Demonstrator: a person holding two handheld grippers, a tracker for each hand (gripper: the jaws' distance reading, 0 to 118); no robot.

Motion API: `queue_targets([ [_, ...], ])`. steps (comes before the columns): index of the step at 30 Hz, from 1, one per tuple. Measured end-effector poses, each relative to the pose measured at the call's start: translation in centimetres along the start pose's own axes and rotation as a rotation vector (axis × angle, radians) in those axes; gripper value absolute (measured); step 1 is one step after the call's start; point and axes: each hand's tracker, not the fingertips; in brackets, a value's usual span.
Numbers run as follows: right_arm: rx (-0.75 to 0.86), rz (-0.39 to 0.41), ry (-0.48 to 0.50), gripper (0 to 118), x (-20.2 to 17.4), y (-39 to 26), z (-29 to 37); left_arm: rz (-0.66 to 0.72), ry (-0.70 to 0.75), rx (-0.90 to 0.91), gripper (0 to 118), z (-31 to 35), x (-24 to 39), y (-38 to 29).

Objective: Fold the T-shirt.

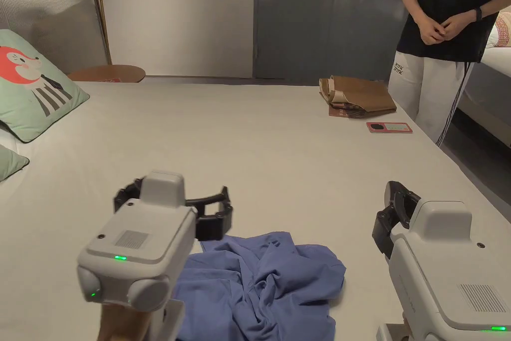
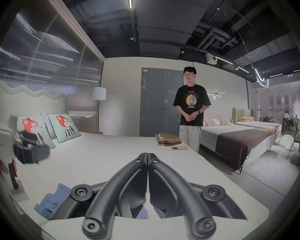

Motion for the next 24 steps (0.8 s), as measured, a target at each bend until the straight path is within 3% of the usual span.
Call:
queue_targets([
  [3,0.017,0.002,0.007,1,-0.3,0.3,-0.1,-0.043,0.117,0.094,108,1.2,-2.3,0.4],
  [8,0.031,0.004,0.017,1,-0.9,0.8,-0.1,-0.002,0.148,0.112,104,2.5,-5.3,0.6],
  [9,0.032,0.004,0.018,1,-1.1,0.9,-0.1,0.013,0.134,0.114,93,2.6,-5.7,0.5],
  [10,0.034,0.004,0.020,1,-1.2,0.9,-0.1,0.023,0.125,0.123,68,2.7,-5.8,0.4],
  [11,0.036,0.003,0.022,1,-1.3,1.0,-0.1,0.026,0.120,0.127,12,2.9,-5.9,0.3],
  [12,0.035,0.001,0.025,1,-1.4,1.0,-0.2,0.020,0.123,0.121,1,2.6,-5.9,0.3],
  [20,0.039,0.008,0.037,1,-2.0,1.4,-0.1,-0.009,0.086,0.035,0,1.6,-5.5,0.0],
  [24,0.035,0.010,0.040,1,-2.0,1.3,-0.2,0.029,0.093,-0.173,0,0.4,-5.8,-0.6],
])
